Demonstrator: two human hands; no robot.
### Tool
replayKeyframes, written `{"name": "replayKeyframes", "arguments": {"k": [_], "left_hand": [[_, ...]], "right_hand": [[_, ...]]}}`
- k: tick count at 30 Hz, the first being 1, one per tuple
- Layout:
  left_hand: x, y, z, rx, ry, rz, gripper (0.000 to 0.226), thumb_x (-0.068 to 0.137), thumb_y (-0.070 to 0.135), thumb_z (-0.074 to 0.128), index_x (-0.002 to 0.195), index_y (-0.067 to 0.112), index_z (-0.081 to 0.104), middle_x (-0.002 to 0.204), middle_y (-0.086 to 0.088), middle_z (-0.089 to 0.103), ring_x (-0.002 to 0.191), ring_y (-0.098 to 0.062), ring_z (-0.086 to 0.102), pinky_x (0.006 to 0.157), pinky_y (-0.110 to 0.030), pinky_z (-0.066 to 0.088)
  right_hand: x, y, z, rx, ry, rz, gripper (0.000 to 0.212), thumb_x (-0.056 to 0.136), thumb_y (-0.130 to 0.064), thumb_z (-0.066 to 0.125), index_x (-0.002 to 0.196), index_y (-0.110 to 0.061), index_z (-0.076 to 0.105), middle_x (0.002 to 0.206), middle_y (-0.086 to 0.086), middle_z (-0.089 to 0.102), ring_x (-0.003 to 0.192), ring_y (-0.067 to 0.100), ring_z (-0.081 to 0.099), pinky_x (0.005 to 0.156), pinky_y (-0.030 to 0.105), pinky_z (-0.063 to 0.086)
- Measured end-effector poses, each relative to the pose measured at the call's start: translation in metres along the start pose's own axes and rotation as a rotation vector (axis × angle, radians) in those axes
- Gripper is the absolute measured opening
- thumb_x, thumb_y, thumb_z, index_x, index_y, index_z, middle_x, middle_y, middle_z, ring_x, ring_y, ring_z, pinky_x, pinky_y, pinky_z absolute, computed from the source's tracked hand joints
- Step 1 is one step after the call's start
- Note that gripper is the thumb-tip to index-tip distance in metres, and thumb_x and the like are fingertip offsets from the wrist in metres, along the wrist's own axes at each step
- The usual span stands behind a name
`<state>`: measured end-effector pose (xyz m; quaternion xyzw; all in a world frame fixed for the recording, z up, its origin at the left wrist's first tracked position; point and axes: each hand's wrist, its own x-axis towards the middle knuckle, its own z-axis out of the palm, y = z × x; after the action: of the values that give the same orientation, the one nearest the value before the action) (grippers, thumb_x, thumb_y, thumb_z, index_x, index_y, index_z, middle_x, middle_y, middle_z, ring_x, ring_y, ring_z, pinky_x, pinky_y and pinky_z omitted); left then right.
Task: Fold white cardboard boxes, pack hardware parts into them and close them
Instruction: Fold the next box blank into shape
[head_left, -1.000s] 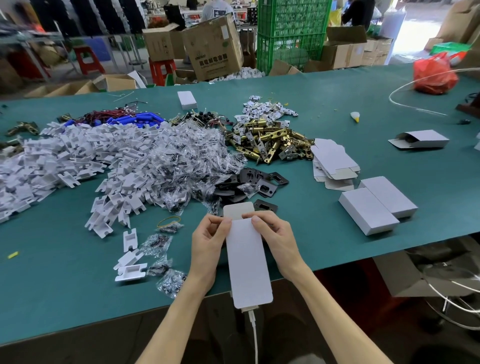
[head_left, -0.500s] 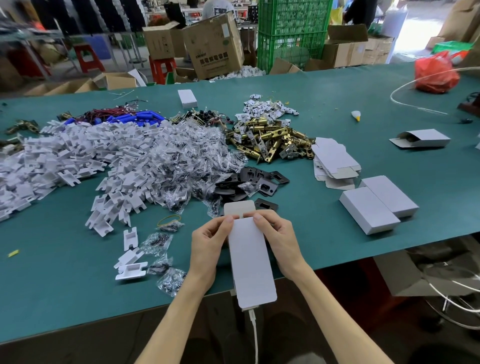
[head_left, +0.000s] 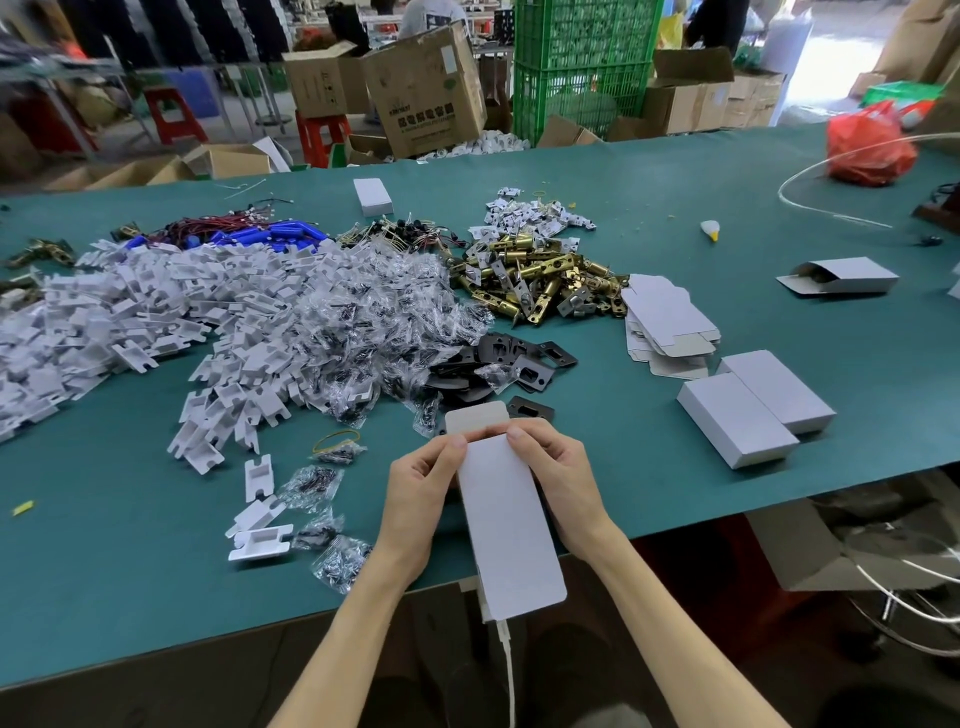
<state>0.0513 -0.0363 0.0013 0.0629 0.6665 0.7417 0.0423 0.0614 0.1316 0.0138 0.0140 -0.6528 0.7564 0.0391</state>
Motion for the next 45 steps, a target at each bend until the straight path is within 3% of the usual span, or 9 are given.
{"name": "replayKeyframes", "arguments": {"k": [7, 12, 19, 22, 27, 36, 40, 42, 45], "left_hand": [[-0.001, 0.002, 0.002, -0.009, 0.012, -0.002, 0.033, 0.1, 0.042, 0.06, 0.115, 0.021, 0.079, 0.108, -0.009, 0.077, 0.091, -0.021, 0.068, 0.083, -0.039, 0.053], [-0.001, 0.002, 0.002, -0.054, 0.019, -0.022, 0.033, 0.099, 0.037, 0.06, 0.114, 0.015, 0.079, 0.11, -0.014, 0.077, 0.093, -0.023, 0.068, 0.085, -0.042, 0.053], [-0.002, 0.003, 0.001, -0.025, 0.012, -0.013, 0.034, 0.1, 0.037, 0.058, 0.116, 0.016, 0.079, 0.114, -0.014, 0.077, 0.109, -0.047, 0.066, 0.1, -0.061, 0.05], [-0.002, 0.003, 0.001, -0.004, 0.019, -0.017, 0.029, 0.103, 0.033, 0.059, 0.116, 0.016, 0.079, 0.115, -0.013, 0.076, 0.107, -0.04, 0.068, 0.101, -0.062, 0.049], [-0.001, 0.003, 0.002, 0.019, 0.035, -0.015, 0.026, 0.106, 0.025, 0.056, 0.113, 0.017, 0.08, 0.115, -0.009, 0.077, 0.109, -0.04, 0.067, 0.1, -0.057, 0.05], [-0.002, 0.004, 0.004, 0.056, 0.052, 0.015, 0.025, 0.106, 0.025, 0.058, 0.106, 0.024, 0.082, 0.109, -0.003, 0.078, 0.094, -0.015, 0.068, 0.081, -0.027, 0.052], [-0.002, 0.004, 0.004, 0.054, 0.051, 0.038, 0.023, 0.106, 0.02, 0.058, 0.109, 0.022, 0.081, 0.111, -0.002, 0.078, 0.098, -0.015, 0.069, 0.084, -0.027, 0.053], [-0.002, 0.005, 0.003, 0.032, 0.053, 0.055, 0.021, 0.105, 0.017, 0.06, 0.113, 0.022, 0.079, 0.114, -0.001, 0.078, 0.103, -0.015, 0.071, 0.087, -0.026, 0.056], [-0.002, 0.006, 0.004, 0.017, 0.078, 0.086, 0.017, 0.103, 0.016, 0.062, 0.11, 0.022, 0.076, 0.111, -0.001, 0.077, 0.095, -0.012, 0.069, 0.081, -0.024, 0.055]], "right_hand": [[0.0, 0.0, -0.001, 0.024, 0.006, 0.035, 0.022, 0.096, -0.031, 0.065, 0.113, -0.019, 0.072, 0.114, 0.002, 0.07, 0.095, 0.02, 0.066, 0.079, 0.039, 0.055], [0.0, 0.001, -0.001, 0.024, 0.012, 0.039, 0.019, 0.092, -0.036, 0.068, 0.103, -0.021, 0.07, 0.106, 0.001, 0.072, 0.088, 0.016, 0.066, 0.076, 0.037, 0.054], [0.0, 0.003, -0.002, 0.001, 0.014, 0.054, 0.027, 0.089, -0.043, 0.069, 0.102, -0.019, 0.071, 0.105, 0.003, 0.073, 0.086, 0.018, 0.067, 0.073, 0.036, 0.055], [0.0, 0.004, -0.002, 0.004, 0.018, 0.05, 0.028, 0.09, -0.041, 0.068, 0.103, -0.016, 0.071, 0.104, 0.004, 0.074, 0.085, 0.017, 0.068, 0.071, 0.033, 0.056], [0.001, 0.006, -0.001, -0.003, 0.032, 0.05, 0.027, 0.091, -0.038, 0.068, 0.102, -0.014, 0.072, 0.101, 0.006, 0.073, 0.081, 0.019, 0.067, 0.069, 0.036, 0.056], [0.003, 0.011, -0.001, -0.131, 0.069, 0.012, 0.015, 0.101, -0.025, 0.063, 0.1, -0.012, 0.071, 0.097, 0.006, 0.072, 0.081, 0.022, 0.067, 0.071, 0.045, 0.055], [0.004, 0.011, 0.001, -0.156, 0.084, -0.013, 0.011, 0.101, -0.019, 0.063, 0.1, -0.012, 0.071, 0.096, 0.005, 0.073, 0.081, 0.019, 0.067, 0.072, 0.043, 0.054], [0.003, 0.009, 0.0, -0.126, 0.072, -0.056, 0.008, 0.1, -0.015, 0.063, 0.106, -0.015, 0.069, 0.099, 0.003, 0.072, 0.083, 0.014, 0.067, 0.072, 0.035, 0.055], [0.001, 0.007, 0.001, -0.03, 0.049, -0.076, 0.028, 0.099, -0.015, 0.066, 0.125, -0.022, 0.059, 0.107, 0.007, 0.068, 0.085, 0.015, 0.068, 0.072, 0.034, 0.055]]}}
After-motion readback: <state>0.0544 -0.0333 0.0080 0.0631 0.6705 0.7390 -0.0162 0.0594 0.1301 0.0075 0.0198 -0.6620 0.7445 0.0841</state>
